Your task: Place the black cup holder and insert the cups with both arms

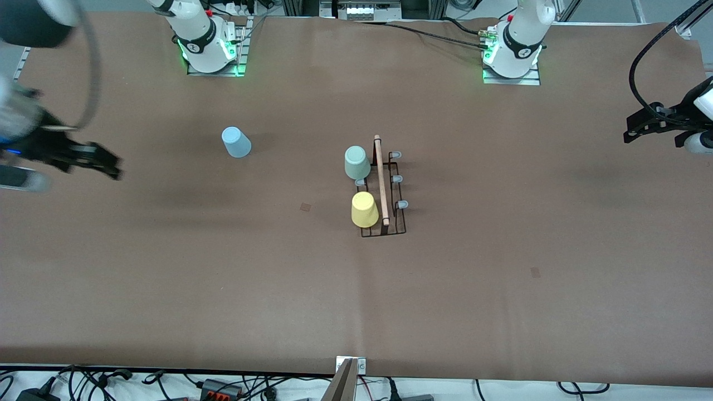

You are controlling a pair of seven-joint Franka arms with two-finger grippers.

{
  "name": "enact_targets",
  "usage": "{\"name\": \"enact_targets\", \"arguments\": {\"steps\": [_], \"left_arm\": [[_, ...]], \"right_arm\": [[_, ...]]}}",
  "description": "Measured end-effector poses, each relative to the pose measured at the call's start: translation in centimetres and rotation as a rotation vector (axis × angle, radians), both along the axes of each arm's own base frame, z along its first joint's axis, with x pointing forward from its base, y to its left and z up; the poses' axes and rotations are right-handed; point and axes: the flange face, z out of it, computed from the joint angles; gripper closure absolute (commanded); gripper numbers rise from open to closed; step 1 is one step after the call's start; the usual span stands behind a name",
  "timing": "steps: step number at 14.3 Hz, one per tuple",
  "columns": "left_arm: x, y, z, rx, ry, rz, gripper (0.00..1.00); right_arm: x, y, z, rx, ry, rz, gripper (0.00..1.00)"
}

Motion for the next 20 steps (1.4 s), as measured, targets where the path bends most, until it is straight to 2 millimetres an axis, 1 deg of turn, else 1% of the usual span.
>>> {"name": "enact_targets", "arguments": {"steps": [1, 2, 4, 8, 14, 20], "left_arm": [[0.0, 0.0, 0.0, 0.0, 0.0, 0.0, 0.0], [0.0, 0.0, 0.0, 0.0, 0.0, 0.0, 0.0], [0.0, 0.0, 0.0, 0.0, 0.0, 0.0, 0.0], [0.0, 0.0, 0.0, 0.0, 0.0, 0.0, 0.0], [0.0, 0.1, 0.0, 0.0, -0.001, 0.002, 0.0], [0.1, 0.0, 0.1, 0.0, -0.007, 0.0, 0.0]], "right_arm": [[-0.8, -1.8, 0.6, 0.004, 0.022, -0.025, 0.0], [-1.6, -2.7, 1.0, 0.015, 0.049, -0.039, 0.0], [-2.0, -3.4, 1.2, 0.027, 0.062, -0.026, 0.0], [-2.0, -5.4, 1.0, 0.025, 0.069, 0.06, 0.0], [-2.2, -5.9, 1.1, 0.024, 0.066, 0.059, 0.0], [-3.5, -5.7, 1.0, 0.023, 0.039, 0.06, 0.0]]}}
